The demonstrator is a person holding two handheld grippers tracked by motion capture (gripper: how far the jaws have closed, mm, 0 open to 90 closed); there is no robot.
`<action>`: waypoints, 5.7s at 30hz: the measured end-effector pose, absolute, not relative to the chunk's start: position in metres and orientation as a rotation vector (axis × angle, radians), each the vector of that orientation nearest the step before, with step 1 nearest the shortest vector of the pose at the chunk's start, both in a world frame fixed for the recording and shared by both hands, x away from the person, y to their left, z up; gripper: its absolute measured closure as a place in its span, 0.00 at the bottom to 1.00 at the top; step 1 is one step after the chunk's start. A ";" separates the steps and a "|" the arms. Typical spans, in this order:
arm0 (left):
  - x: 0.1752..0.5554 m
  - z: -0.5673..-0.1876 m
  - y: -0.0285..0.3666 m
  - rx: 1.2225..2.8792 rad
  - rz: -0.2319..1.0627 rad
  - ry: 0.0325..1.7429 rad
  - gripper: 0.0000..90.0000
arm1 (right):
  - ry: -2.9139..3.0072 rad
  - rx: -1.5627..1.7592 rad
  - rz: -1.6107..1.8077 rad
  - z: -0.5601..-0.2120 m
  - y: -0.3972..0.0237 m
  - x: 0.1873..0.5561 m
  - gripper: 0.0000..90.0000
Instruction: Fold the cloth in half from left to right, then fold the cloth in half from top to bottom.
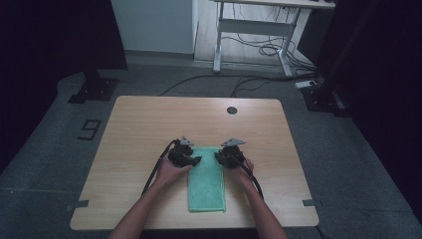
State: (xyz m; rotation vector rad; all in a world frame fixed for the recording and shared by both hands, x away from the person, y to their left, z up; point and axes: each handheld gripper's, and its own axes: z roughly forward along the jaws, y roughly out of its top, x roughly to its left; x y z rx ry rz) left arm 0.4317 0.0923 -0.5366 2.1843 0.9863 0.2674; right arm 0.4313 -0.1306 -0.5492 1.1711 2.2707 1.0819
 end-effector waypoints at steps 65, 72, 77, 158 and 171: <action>0.439 -0.508 0.129 2.038 0.280 1.112 0.55 | 2.271 1.081 1.223 -0.524 -0.134 0.383 0.55; 0.442 -0.512 0.132 2.039 0.279 1.134 0.58 | 2.254 1.124 1.219 -0.525 -0.141 0.403 0.55; 0.448 -0.516 0.129 2.049 0.263 1.147 0.59 | 2.245 1.154 1.203 -0.524 -0.143 0.417 0.55; 0.455 -0.488 0.109 2.020 0.333 0.940 0.96 | 2.162 1.054 1.357 -0.489 -0.147 0.453 0.91; 0.448 -0.475 0.113 1.988 0.360 0.909 0.96 | 2.134 0.980 1.391 -0.482 -0.145 0.447 0.91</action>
